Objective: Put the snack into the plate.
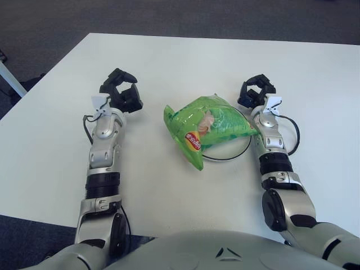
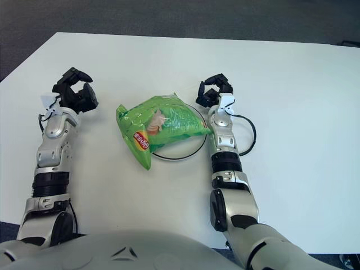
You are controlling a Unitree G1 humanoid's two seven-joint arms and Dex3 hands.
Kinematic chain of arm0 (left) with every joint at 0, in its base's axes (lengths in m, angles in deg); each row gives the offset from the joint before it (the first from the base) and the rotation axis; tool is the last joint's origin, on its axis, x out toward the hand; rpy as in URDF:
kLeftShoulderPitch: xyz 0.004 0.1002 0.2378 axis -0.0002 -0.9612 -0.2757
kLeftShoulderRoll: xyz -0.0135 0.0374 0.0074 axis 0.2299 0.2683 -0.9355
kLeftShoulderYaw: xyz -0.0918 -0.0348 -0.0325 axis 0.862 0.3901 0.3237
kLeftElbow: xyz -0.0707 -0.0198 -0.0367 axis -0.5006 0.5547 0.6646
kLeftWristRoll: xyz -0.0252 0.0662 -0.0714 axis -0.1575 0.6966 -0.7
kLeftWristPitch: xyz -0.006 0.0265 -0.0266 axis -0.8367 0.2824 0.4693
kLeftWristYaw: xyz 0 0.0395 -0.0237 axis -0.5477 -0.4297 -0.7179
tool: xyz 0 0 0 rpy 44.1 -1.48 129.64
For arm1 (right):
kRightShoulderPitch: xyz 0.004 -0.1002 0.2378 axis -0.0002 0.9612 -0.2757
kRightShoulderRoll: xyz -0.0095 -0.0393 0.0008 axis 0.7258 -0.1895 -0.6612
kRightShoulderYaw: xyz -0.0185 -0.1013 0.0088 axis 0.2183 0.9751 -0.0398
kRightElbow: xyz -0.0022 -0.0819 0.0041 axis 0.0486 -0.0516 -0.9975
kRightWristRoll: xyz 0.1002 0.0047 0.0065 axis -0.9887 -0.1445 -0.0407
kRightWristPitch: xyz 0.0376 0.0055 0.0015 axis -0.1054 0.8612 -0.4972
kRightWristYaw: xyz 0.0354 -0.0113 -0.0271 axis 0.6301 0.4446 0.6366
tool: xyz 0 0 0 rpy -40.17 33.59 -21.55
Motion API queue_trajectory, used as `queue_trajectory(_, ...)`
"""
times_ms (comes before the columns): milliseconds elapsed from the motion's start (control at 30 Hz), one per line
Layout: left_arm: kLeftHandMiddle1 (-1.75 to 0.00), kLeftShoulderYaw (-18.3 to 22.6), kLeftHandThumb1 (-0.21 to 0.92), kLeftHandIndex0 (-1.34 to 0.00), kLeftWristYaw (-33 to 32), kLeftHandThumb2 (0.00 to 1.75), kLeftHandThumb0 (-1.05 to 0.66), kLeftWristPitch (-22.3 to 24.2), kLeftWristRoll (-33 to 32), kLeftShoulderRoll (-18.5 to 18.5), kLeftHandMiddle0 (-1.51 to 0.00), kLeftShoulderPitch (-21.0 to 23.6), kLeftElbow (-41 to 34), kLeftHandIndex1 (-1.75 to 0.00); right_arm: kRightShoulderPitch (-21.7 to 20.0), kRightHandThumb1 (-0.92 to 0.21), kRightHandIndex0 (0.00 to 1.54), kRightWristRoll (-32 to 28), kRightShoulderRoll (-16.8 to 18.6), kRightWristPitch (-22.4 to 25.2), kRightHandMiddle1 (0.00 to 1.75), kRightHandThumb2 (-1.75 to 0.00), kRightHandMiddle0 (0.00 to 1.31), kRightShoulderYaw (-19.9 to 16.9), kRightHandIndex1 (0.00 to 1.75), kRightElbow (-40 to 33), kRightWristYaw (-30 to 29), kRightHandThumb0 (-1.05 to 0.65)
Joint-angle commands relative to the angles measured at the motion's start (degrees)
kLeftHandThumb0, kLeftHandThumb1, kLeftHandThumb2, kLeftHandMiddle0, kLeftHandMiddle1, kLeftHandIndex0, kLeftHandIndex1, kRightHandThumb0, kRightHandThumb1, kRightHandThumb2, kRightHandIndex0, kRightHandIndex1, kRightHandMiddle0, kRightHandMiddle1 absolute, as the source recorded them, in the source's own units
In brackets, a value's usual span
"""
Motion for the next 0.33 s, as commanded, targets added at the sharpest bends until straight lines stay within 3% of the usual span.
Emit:
queue_trajectory(0, -1.75, -0.6, 0.25, -0.66, -0.3, 1.39, -0.50, 0.1, 0.4, -0.5, -1.26, 1.1, 1.6, -1.75, 0.5, -0.30, 0.99, -0.2, 1.0, 1.8, 1.75, -1.34, 0.63, 0.3, 1.75, 2.5, 0.1, -0.48)
queue_trajectory(300, -1.75, -1.2, 0.25, -0.67, 1.6, 1.39, -0.50, 0.0, -0.6, -0.5, -1.27, 1.7, 3.3, -1.75, -0.3, -0.31, 0.99, -0.2, 1.2, 2.1, 1.75, -1.33, 0.62, 0.3, 1.75, 3.6, -0.2, -0.48)
